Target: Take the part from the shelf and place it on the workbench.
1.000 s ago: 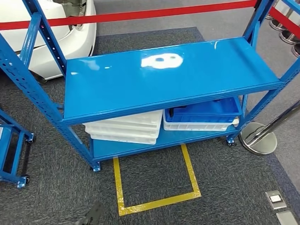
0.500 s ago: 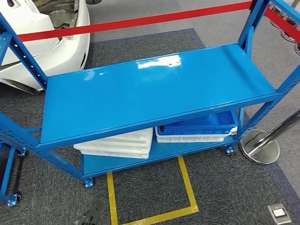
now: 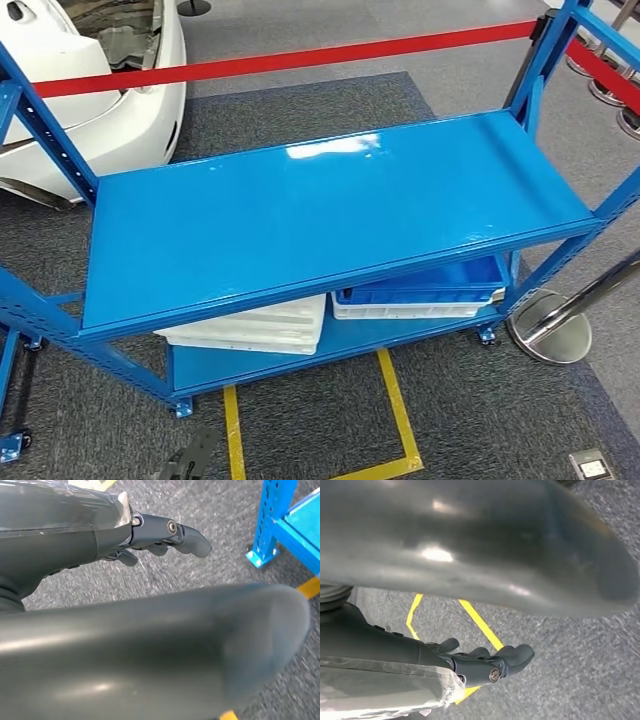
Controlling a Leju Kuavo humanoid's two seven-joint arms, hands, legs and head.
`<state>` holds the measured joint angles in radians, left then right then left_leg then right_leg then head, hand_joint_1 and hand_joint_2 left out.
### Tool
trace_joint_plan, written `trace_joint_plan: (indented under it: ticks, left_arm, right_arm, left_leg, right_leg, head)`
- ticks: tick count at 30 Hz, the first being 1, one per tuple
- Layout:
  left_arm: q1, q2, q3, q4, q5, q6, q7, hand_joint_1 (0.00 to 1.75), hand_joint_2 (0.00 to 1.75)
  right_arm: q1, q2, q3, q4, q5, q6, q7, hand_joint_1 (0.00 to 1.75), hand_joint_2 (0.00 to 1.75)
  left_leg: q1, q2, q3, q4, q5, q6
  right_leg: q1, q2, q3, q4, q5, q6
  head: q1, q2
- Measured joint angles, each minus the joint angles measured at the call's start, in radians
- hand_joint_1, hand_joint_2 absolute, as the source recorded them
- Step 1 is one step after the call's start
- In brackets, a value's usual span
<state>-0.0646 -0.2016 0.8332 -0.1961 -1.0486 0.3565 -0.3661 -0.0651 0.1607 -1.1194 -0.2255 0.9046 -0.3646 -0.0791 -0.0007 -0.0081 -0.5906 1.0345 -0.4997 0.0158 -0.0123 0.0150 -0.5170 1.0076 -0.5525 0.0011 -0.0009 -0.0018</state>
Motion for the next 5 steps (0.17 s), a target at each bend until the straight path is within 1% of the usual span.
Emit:
trace_joint_plan:
  ticks: [5]
  left_arm:
    - [-0.002,-0.001,0.001,0.000,-0.004,0.022,0.009,0.00,0.00]
  right_arm:
    - [0.000,0.000,0.000,0.000,0.005,-0.003,-0.006,0.00,0.00]
  left_leg:
    - [-0.001,0.000,0.000,0.000,-0.002,0.003]
  right_leg:
    - [0.000,0.000,0.002,-0.006,0.001,0.006]
  head:
    - [0.000,0.000]
